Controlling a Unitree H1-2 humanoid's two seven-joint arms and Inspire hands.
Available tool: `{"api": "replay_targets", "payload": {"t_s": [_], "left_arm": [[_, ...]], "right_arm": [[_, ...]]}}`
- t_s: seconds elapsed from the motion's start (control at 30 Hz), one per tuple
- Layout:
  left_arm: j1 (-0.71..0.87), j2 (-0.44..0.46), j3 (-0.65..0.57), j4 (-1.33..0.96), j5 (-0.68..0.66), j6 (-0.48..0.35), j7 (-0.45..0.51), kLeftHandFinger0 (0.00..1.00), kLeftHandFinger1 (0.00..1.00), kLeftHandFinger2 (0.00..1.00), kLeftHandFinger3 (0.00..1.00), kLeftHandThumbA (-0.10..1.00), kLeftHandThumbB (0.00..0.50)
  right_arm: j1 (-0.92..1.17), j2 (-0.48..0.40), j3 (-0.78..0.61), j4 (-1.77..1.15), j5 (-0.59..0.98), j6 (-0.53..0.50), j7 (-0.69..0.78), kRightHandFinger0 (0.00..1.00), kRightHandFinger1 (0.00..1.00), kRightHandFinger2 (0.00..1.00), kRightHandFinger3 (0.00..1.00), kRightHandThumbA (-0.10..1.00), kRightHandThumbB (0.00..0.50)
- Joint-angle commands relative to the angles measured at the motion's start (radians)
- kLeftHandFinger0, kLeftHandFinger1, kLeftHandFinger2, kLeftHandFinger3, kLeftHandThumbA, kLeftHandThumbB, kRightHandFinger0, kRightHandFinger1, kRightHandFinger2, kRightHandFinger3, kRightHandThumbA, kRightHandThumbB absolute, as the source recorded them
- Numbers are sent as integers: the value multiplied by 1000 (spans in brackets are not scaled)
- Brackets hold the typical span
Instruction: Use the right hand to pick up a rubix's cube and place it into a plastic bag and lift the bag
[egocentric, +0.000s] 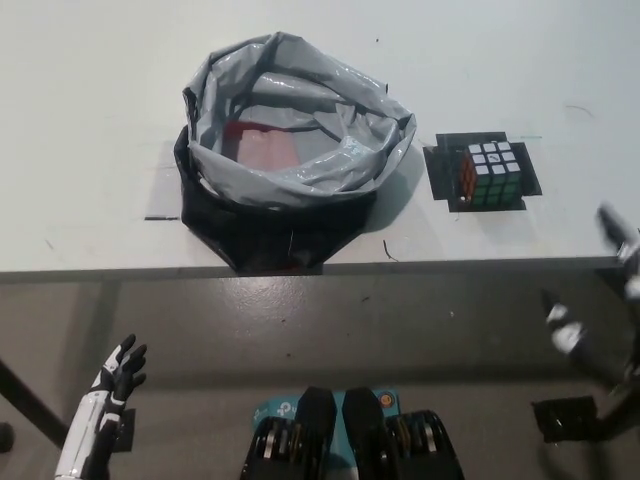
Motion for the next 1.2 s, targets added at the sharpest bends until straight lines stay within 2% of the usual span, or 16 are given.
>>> {"api": "replay_targets", "payload": {"t_s": [0.0,0.07,0.2,0.3,0.33,0.43,0.5,0.6,0.7,0.87,0.93,0.97,1.07,1.17], "left_arm": [[8,29,7,-20,-17,-71,-26,1000,1000,1000,1000,963,205],[8,26,6,-13,-19,-77,-29,1000,1000,1000,1000,957,200],[8,26,7,-10,-18,-75,-31,1000,1000,1000,1000,960,220],[4,34,8,-3,-25,-81,-41,1000,1000,1000,1000,962,214],[4,34,6,-3,-27,-83,-44,1000,1000,1000,1000,961,205],[1,31,-1,-3,-30,-68,-54,1000,1000,1000,1000,970,220],[-2,30,-2,-10,-26,-54,-53,1000,1000,1000,1000,976,221],[-3,30,-4,-11,-25,-54,-55,1000,1000,1000,1000,979,211],[-5,27,-6,-12,-23,-51,-53,1000,1000,1000,1000,978,216],[-19,24,-10,-4,-14,-54,-50,1000,1000,1000,1000,993,211],[-18,22,-11,-12,-16,-41,-50,1000,1000,1000,1000,990,218],[-17,22,-12,-15,-14,-35,-49,1000,1000,1000,1000,991,218],[-15,21,-12,-16,-9,-36,-45,1000,1000,1000,1000,990,219],[-13,23,-13,-19,-14,-37,-48,1000,1000,1000,1000,983,208]], "right_arm": [[-224,-200,-8,-54,48,236,205,1000,1000,1000,1000,752,449],[-304,-251,-4,15,75,271,228,1000,1000,1000,1000,805,473],[-460,-335,39,149,61,292,292,1000,1000,1000,1000,797,490],[-611,-380,123,312,37,299,390,1000,1000,1000,1000,656,499],[-646,-393,157,342,10,310,418,1000,1000,1000,1000,653,493],[-754,-426,257,411,-28,376,537,1000,1000,1000,1000,645,480],[-823,-431,305,479,-33,383,594,1000,1000,1000,1000,656,489],[-902,-423,359,575,-50,367,638,1000,1000,1000,1000,702,500],[-1014,-384,420,749,-58,349,697,1000,1000,1000,1000,692,500],[-1137,-328,495,939,-39,424,814,1000,1000,1000,1000,740,500],[-1170,-306,526,995,-33,390,862,1000,1000,1000,1000,772,414],[-1189,-291,543,1033,-40,383,874,1000,1000,1000,1000,787,417],[-1230,-252,591,1117,-88,376,860,1000,1000,1000,1000,845,495],[-1272,-215,648,1198,-143,342,835,1000,1000,1000,1000,889,500]]}}
